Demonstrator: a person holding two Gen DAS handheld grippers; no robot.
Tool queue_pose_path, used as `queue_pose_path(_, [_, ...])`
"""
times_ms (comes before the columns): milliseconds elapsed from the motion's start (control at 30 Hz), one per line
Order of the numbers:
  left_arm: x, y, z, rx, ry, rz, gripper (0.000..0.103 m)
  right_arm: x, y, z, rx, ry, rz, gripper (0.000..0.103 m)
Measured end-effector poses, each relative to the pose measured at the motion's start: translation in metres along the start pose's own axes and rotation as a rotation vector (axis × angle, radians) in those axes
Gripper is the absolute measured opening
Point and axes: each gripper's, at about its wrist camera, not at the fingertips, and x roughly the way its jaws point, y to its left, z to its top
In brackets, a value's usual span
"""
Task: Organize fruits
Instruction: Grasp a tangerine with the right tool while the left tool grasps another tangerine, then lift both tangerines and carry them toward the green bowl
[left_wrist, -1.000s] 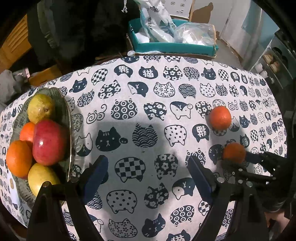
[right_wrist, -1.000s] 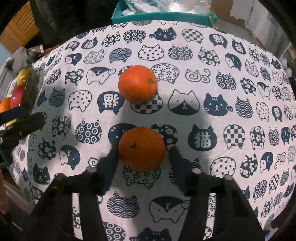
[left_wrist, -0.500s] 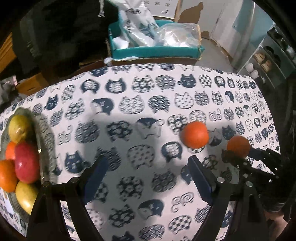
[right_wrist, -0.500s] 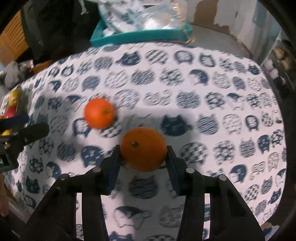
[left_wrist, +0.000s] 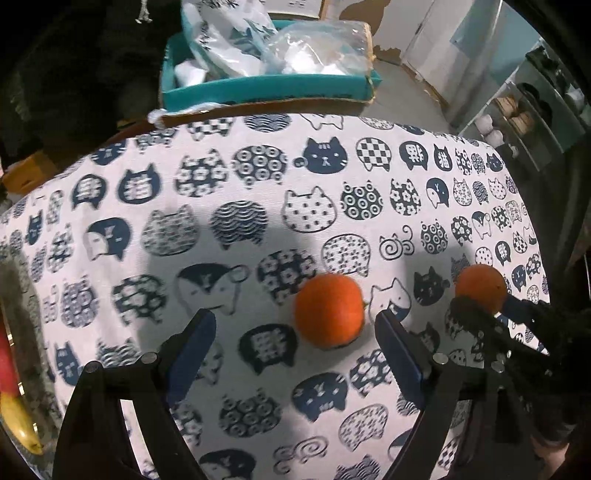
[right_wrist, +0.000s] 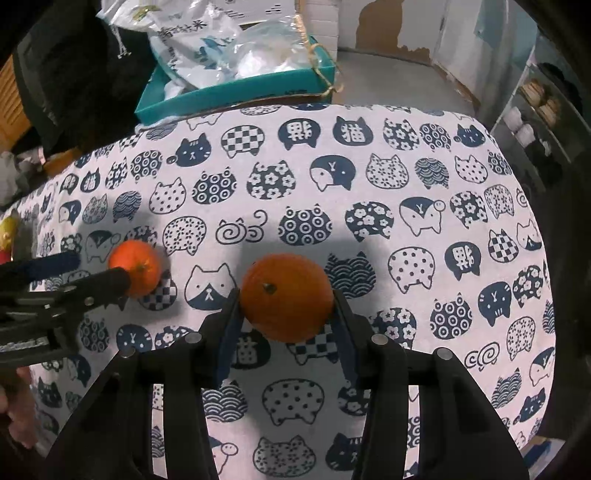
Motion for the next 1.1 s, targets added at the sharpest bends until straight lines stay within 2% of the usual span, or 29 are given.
queue_pose_path(133, [0.011,-0.003,0.002,0.008,0.012,-0.001,0.089,0.003,-0.002,0.001,0.012,0.001,0.003,0.046])
queue_pose_path(200, [0.017,-0.003,0.002,0.000,0.022,-0.004,0.081,0.001,-0.005,-0.001,0.019,0.000,0.004,0.046])
queue_pose_path(300, [0.018,-0.004,0.003,-0.001,0.011,-0.005,0.076,0.001,-0.009,-0.002,0.028,0.001,0.009,0.046])
queue_pose_path(367, [0.019,-0.006,0.003,0.011,0.006,-0.007,0.068,0.002,-0.009,-0.002,0.028,0.003,0.009,0.046])
queue_pose_path(467, [0.018,-0.010,0.003,0.018,0.005,-0.058,0.045,0.004,-0.010,-0.002,0.026,0.006,0.006,0.046])
queue_pose_path(633, [0.013,-0.018,0.000,0.069,-0.014,-0.011,0.044,0.005,-0.008,-0.001,0.022,0.004,-0.001,0.046])
queue_pose_path(767, [0.003,-0.017,-0.003,0.067,-0.029,-0.012,0.043,-0.001,-0.004,0.002,0.009,-0.009,-0.005,0.046])
queue_pose_path(1100, [-0.039,-0.008,-0.006,0.060,-0.121,0.023,0.043,-0.031,0.007,0.007,-0.025,-0.067,-0.023,0.046])
